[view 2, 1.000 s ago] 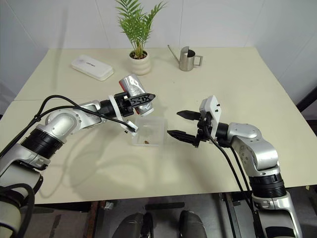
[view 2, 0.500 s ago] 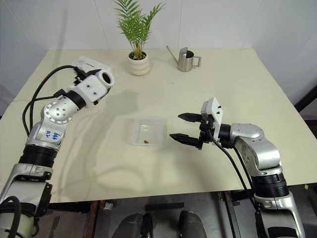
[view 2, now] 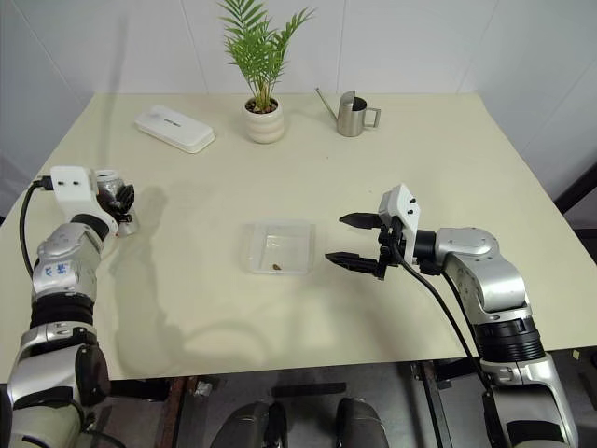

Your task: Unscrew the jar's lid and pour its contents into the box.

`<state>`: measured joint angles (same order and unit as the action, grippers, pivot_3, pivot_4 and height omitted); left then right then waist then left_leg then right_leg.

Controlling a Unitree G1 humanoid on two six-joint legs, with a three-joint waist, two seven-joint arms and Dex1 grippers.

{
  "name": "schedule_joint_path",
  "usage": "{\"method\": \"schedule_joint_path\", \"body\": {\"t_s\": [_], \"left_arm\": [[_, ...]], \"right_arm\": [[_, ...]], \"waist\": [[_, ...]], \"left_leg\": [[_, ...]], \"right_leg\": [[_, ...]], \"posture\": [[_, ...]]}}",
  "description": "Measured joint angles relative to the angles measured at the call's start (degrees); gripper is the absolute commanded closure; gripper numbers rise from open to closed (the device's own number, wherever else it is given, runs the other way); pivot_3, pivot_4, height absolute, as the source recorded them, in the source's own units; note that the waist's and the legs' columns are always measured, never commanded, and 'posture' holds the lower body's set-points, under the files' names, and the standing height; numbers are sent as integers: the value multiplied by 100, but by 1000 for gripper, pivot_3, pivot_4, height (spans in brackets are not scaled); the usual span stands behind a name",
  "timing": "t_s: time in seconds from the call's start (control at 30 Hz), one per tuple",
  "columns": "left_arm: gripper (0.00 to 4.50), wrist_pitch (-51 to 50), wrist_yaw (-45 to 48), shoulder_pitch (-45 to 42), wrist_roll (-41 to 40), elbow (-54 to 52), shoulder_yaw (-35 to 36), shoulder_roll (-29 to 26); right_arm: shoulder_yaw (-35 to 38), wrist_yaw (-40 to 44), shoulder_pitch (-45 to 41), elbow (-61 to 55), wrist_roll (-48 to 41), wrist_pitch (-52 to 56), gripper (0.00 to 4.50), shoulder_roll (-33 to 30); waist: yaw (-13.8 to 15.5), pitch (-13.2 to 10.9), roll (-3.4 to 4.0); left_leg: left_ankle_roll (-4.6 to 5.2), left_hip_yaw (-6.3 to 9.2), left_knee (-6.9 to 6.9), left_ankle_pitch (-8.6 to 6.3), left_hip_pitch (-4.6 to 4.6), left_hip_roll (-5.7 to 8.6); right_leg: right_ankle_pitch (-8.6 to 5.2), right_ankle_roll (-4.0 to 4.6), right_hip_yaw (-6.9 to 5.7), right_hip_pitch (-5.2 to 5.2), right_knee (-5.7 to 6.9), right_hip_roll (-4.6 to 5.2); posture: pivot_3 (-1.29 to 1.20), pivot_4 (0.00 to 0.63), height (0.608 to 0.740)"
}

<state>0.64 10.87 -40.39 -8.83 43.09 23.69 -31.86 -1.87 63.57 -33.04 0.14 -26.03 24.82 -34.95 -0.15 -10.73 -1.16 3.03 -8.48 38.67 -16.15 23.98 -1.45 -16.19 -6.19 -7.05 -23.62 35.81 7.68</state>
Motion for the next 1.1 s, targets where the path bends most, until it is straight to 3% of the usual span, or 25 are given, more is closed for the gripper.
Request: {"method": "schedule_joint_path", "body": {"t_s": [0.03, 0.27, 0.53, 0.87, 1.1], "left_arm": [[2263, 170, 76, 80, -106, 5, 58, 47], [68, 566, 309, 471, -565, 11, 289, 137], [25, 546, 485, 974, -801, -488, 355, 135], [25, -94, 1103, 2911, -911, -2628, 490, -495], [25, 334, 2095, 4453, -652, -3180, 326, -810]], "right_arm": [[0, -13, 0, -1, 1, 0, 23, 4], [0, -65, 0, -41, 1, 12, 0, 41], [-1, -66, 1, -74, -1, 29, 0, 48], [4, -54, 90, -274, -66, 170, 0, 37], [4, 85, 147, -331, -111, 227, 0, -147]], "waist": [[0, 0, 0], [-13, 0, 0], [-15, 0, 0], [-138, 1, -1], [-152, 1, -2]], "left_leg": [[-1, 0, 0, 0, -1, -1], [-2, -2, -1, -1, -2, -2], [-5, -2, -4, -6, -2, -5], [-14, -16, -58, -12, -45, 2], [-46, -28, -65, -48, -56, 2]], "right_leg": [[0, 1, 1, 0, 0, 0], [1, 2, 2, 0, -1, 0], [1, 2, 3, 0, -6, 14], [-1, 12, -2, 14, -17, 60], [-6, 28, -28, 11, -28, 84]], "posture": [[0, 150, 740], [0, 150, 740], [0, 150, 740], [0, 150, 740], [0, 150, 740]]}}
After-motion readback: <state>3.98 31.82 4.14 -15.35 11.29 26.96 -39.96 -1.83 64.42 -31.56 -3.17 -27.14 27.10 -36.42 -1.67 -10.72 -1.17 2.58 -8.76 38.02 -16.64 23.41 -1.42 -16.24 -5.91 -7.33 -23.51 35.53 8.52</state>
